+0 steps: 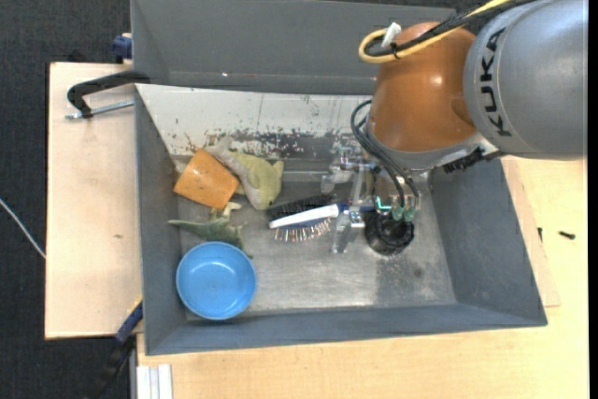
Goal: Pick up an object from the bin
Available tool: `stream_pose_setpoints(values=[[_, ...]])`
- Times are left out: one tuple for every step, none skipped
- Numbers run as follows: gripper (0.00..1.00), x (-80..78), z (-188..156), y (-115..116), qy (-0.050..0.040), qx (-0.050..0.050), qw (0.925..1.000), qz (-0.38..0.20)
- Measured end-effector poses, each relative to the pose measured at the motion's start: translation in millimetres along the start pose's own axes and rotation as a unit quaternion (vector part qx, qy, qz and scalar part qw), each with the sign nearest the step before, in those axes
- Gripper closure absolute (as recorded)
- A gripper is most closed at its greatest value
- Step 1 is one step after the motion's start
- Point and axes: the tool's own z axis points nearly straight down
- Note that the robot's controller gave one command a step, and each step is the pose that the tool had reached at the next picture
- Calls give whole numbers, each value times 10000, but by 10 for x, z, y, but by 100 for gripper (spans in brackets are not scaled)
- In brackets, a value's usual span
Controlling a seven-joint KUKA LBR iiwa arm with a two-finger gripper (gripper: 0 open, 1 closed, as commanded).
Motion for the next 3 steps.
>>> stream_pose_setpoints(values=[[0, -97, 939, 153, -71, -1, 9975, -699], [100, -131, 896, 150, -134, -3, 9975, -687], [100, -434, -672, 46, -108, 9, 9929, -1185]])
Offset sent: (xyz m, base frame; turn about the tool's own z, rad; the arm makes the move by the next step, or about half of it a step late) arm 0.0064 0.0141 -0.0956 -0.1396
